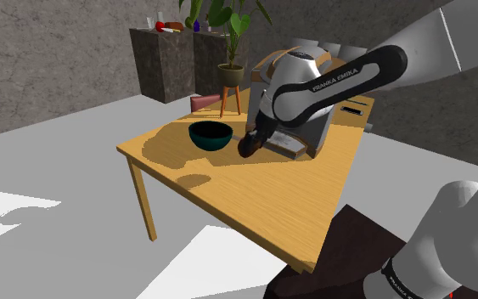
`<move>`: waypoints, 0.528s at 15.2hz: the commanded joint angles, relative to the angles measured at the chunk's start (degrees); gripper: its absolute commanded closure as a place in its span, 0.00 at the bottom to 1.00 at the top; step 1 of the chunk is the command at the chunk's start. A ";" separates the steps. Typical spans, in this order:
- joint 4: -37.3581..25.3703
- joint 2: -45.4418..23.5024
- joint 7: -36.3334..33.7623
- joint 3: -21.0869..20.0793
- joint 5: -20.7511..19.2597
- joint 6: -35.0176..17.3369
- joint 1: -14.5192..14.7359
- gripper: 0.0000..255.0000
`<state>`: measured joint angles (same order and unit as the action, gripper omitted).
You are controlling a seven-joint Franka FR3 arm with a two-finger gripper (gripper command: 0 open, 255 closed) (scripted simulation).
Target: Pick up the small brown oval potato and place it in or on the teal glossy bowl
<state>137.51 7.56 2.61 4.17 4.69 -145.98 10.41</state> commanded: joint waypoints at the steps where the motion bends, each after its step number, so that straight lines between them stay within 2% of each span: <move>1: -0.70 0.89 -0.11 0.04 -0.24 1.61 -0.11 1.00; 8: -3.64 3.62 -0.88 -0.08 -1.00 7.25 -0.30 1.00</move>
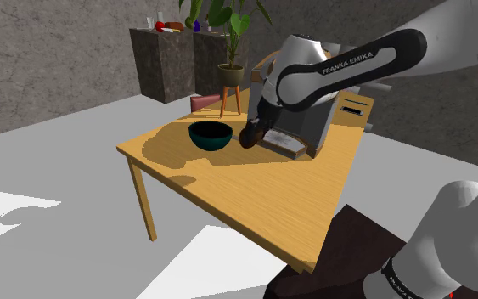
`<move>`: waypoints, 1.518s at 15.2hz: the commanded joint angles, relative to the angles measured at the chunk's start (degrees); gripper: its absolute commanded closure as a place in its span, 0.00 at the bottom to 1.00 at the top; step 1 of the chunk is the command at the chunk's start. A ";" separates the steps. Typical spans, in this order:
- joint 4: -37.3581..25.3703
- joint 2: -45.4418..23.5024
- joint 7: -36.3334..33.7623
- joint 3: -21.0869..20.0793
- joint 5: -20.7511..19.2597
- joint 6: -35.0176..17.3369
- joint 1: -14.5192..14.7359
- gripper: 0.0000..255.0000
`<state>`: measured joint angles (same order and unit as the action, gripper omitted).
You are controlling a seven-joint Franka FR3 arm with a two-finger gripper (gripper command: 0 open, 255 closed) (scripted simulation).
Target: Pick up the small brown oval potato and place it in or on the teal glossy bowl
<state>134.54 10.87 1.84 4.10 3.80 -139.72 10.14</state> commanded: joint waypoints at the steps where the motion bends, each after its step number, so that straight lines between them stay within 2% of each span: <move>1: -0.90 0.48 -0.16 -0.03 -0.15 1.40 -0.04 1.00; 7: -16.13 -12.88 1.74 0.77 1.51 3.41 -0.26 1.00; 13: -34.13 -26.43 3.02 0.94 2.99 8.02 -1.23 1.00; 17: -48.79 -36.38 3.32 0.83 3.66 12.81 -2.20 1.00; 20: -63.54 -45.72 3.17 0.65 4.00 18.24 -3.18 1.00; 23: -61.73 -46.03 3.39 0.57 4.13 16.13 -3.16 1.00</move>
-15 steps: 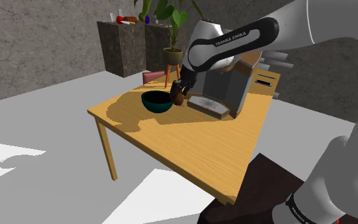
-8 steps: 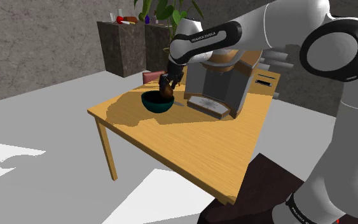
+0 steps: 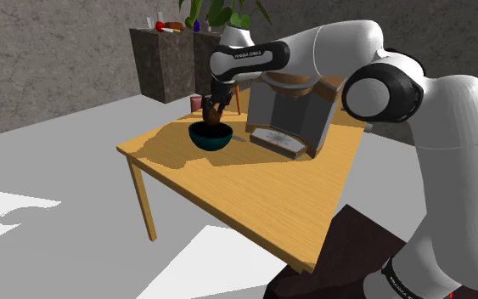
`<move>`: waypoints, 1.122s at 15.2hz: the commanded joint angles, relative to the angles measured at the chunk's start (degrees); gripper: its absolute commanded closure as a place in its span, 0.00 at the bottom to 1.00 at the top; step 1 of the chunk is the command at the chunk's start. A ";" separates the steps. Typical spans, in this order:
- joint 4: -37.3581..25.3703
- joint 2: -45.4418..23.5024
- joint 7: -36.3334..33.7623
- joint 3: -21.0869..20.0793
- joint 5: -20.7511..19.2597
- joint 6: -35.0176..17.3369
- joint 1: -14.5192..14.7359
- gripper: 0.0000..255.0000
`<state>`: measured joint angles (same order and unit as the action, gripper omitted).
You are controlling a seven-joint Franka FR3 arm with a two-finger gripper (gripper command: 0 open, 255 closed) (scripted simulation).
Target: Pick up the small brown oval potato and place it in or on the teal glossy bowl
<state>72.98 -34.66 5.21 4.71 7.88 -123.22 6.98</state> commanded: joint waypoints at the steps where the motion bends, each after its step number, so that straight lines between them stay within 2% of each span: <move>1: 0.38 -0.64 0.09 -0.06 0.09 -1.05 0.02 1.00; 10: 4.24 -2.36 0.74 -0.32 0.55 -6.61 0.02 1.00; 17: 4.21 -2.38 0.74 -0.31 0.56 -6.60 0.03 1.00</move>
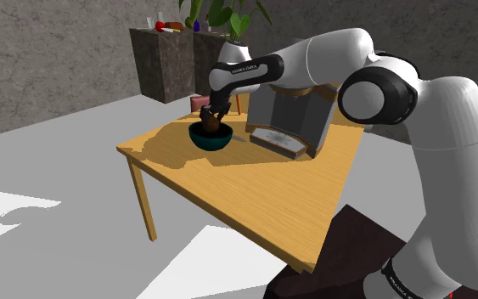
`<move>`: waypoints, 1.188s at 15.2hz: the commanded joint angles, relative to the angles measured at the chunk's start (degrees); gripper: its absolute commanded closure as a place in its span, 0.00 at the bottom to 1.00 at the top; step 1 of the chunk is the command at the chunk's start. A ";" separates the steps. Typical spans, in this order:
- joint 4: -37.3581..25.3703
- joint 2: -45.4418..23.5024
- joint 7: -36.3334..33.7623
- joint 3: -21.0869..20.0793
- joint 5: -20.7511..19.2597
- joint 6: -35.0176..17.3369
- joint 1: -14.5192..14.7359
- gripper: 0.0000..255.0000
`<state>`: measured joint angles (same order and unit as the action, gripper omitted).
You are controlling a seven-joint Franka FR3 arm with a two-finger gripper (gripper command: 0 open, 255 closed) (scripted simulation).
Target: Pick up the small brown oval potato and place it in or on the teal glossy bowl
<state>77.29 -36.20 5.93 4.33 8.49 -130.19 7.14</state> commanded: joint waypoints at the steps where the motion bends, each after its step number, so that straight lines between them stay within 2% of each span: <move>1: 0.56 -0.41 -0.02 0.09 -0.08 0.14 -0.05 0.00; 6: -0.09 -0.84 0.02 0.08 -0.06 0.36 -0.13 0.00; 10: 0.90 4.10 -0.16 0.43 -0.47 4.31 -0.13 0.00; 18: 0.90 4.10 -0.17 0.43 -0.48 4.31 -0.13 0.00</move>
